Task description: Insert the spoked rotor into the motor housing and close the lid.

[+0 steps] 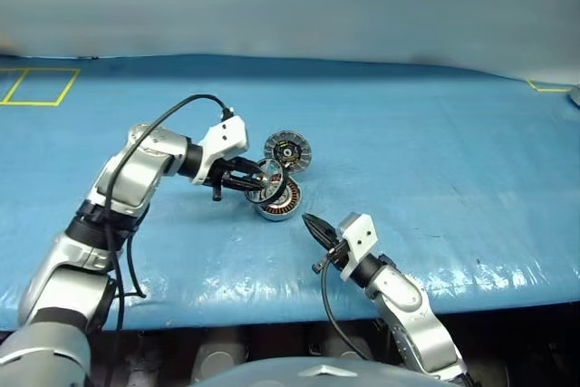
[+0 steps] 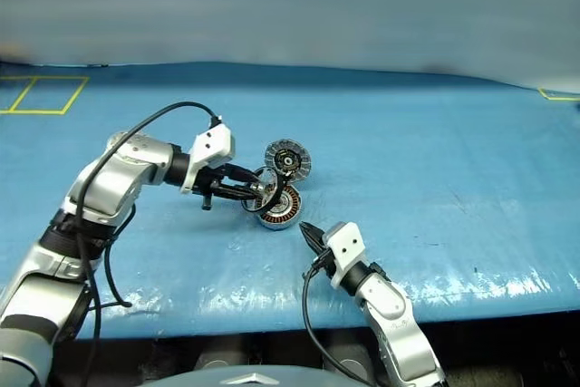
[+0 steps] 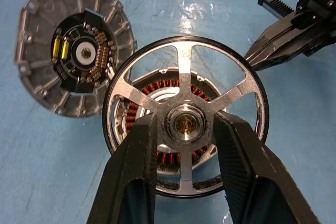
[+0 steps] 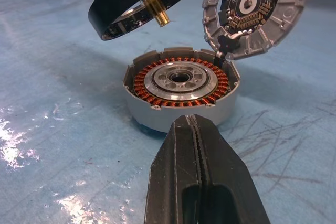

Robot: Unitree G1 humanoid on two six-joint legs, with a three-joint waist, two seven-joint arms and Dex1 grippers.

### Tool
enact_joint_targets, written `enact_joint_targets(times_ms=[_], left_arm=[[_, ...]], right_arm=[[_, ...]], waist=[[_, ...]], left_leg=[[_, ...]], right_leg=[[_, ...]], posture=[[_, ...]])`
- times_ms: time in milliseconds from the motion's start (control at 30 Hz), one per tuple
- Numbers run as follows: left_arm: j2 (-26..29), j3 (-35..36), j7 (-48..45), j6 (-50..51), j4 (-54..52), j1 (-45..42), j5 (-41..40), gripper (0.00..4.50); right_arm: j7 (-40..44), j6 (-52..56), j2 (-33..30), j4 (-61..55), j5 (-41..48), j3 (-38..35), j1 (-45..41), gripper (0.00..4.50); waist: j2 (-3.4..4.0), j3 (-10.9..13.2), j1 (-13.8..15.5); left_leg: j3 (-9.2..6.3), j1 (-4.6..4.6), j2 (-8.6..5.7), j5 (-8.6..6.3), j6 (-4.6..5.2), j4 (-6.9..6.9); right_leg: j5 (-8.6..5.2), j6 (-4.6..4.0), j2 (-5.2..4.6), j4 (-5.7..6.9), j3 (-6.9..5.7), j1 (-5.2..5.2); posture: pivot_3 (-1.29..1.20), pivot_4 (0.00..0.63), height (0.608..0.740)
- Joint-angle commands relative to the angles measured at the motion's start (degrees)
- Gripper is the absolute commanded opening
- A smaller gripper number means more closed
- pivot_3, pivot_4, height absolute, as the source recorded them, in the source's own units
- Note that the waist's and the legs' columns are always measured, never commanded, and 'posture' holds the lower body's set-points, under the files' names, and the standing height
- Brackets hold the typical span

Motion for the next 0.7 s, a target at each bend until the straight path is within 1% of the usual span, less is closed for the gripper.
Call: enact_joint_targets(times_ms=[33, 133, 333, 700], left_arm=[[-2.0, -2.4, 0.1, -0.8, 1.4, -3.3, 1.3, 1.3], [-3.2, -4.4, -0.7, -1.7, 2.9, -4.7, 2.0, 1.3], [-3.1, -7.0, -1.5, -4.1, 7.4, -6.7, 5.1, 1.3], [-2.3, -7.8, -2.6, -4.8, 9.1, -6.8, 8.1, 1.3]], right_arm=[[-0.1, -2.4, 0.6, 0.4, 0.5, -1.1, 0.2, 0.0], [-0.1, -2.9, 0.9, 1.0, 0.6, -1.1, 0.3, 0.0], [0.2, -3.9, 1.7, 2.1, 0.8, -1.3, 0.9, 0.0], [0.3, -4.1, 2.5, 3.9, 0.3, -0.9, 0.2, 0.0]], waist=[[0.0, 0.0, -0.1], [0.0, 0.0, 0.0], [0.0, 0.0, 0.0], [0.01, 0.0, 0.0]], left_leg=[[0.02, 0.01, 0.0, 0.0, 0.0, 0.0], [-0.01, 0.0, 0.02, 0.01, -0.01, 0.0], [0.0, 0.0, 0.03, 0.01, -0.01, 0.0], [0.0, -0.02, 0.04, 0.0, 0.0, 0.01]], right_leg=[[0.0, 0.0, 0.04, 0.0, 0.02, -0.01], [0.0, -0.02, 0.1, 0.02, 0.01, -0.02], [-0.01, -0.02, 0.11, 0.03, 0.04, -0.03], [-0.01, -0.03, 0.08, 0.02, 0.05, -0.04]], posture=[[0.0, 0.15, 0.74], [0.0, 0.15, 0.74], [0.0, 0.15, 0.74], [0.0, 0.15, 0.74]])
